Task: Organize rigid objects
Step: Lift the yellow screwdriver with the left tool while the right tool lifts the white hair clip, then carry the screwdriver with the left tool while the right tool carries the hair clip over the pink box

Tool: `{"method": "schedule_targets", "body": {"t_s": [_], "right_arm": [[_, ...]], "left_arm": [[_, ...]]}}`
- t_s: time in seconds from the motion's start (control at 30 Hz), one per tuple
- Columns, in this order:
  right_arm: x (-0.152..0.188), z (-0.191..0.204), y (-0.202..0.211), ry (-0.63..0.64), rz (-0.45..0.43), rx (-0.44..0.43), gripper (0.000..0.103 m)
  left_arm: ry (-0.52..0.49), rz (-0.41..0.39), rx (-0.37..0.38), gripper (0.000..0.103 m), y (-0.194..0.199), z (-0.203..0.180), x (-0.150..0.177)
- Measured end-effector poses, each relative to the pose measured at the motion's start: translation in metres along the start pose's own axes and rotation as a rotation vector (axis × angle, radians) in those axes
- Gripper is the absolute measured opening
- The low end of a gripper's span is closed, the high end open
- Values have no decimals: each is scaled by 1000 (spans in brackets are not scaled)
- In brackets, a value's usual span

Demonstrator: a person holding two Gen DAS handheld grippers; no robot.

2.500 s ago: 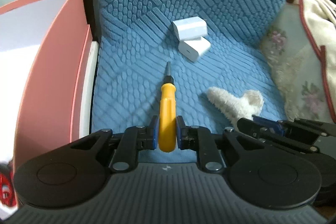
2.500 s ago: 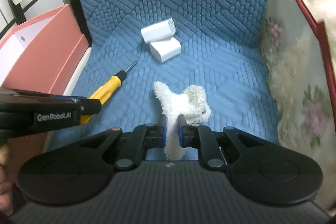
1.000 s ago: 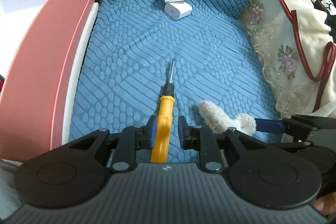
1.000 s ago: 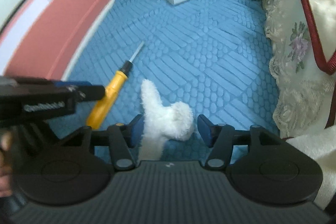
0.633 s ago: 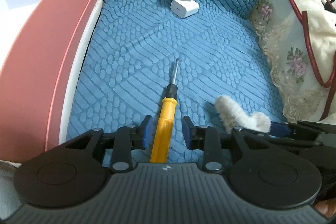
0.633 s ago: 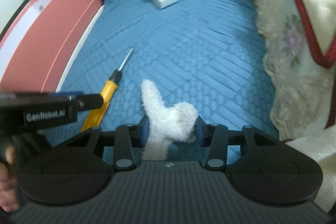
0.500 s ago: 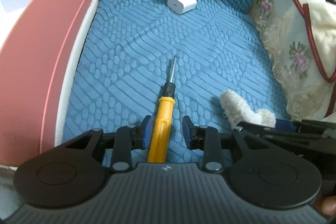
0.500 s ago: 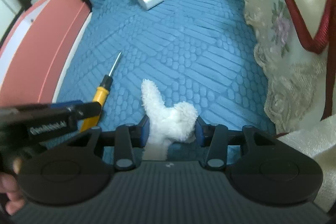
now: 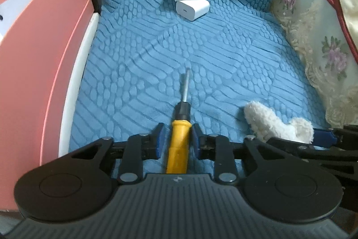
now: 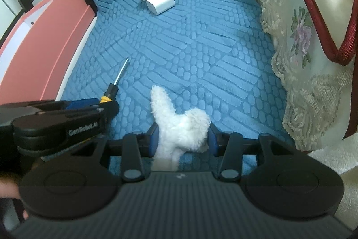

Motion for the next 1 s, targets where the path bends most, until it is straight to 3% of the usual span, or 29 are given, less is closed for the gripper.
{"method": "schedule_targets", "body": {"t_s": [0.43,1.0], "right_arm": [[-10,6,16,9,-39,38,46],[-8,14,92,-30,-143,58,46]], "left_arm": [[78,-22,62,21,32,11,-6],[92,-123,175,21,112,13,-12]]}}
Point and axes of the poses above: each gripper's, at about its wrist camera, not at the fingertips, and y roughly against the way its jaws point, z to its left, x to its underside, the point moved 10 cm from there along -y, roughly the way its jaws point, and after that the axes turned 8 degrees about x, right-handed, at the moved point
